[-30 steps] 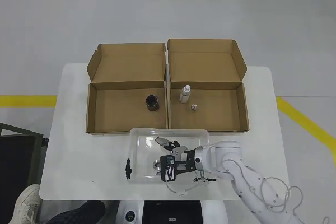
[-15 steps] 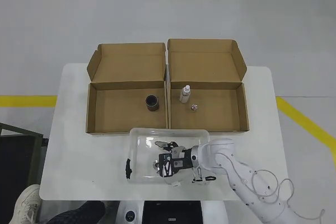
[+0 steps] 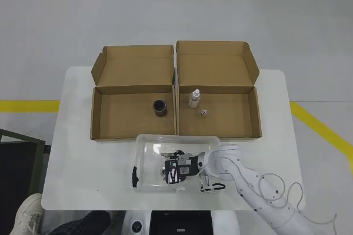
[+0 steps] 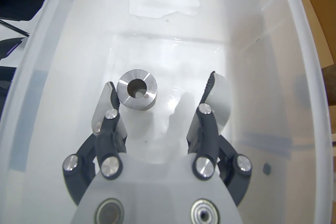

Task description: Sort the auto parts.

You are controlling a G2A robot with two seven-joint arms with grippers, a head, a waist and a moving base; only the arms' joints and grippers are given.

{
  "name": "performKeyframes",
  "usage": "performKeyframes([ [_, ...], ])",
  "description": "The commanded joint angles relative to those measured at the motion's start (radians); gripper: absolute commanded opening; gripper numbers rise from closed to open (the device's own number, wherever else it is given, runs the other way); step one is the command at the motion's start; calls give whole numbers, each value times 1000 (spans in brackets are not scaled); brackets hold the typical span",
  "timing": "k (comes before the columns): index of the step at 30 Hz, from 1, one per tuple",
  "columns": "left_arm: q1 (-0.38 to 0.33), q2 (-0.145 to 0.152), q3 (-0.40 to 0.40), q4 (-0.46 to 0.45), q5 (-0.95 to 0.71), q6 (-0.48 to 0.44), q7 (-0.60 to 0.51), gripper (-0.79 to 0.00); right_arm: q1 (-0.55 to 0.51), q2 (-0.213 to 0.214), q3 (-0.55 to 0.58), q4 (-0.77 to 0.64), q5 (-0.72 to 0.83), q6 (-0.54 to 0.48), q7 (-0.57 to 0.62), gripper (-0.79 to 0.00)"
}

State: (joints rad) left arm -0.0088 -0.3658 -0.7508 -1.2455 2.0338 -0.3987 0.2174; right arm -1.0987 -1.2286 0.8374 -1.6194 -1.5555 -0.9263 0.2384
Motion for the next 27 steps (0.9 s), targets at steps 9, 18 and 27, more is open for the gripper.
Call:
performKeyframes([
  [9, 0, 0, 0, 0, 0, 0, 0, 0, 29, -9, -38, 29, 33, -7, 0, -600],
  [18, 0, 0, 0, 0, 0, 0, 0, 0, 49, -9, -24, 17, 92, -9, -16, -785],
  [27, 0, 0, 0, 0, 0, 0, 0, 0, 13, 6, 50, -23, 263, -34, -62, -785],
])
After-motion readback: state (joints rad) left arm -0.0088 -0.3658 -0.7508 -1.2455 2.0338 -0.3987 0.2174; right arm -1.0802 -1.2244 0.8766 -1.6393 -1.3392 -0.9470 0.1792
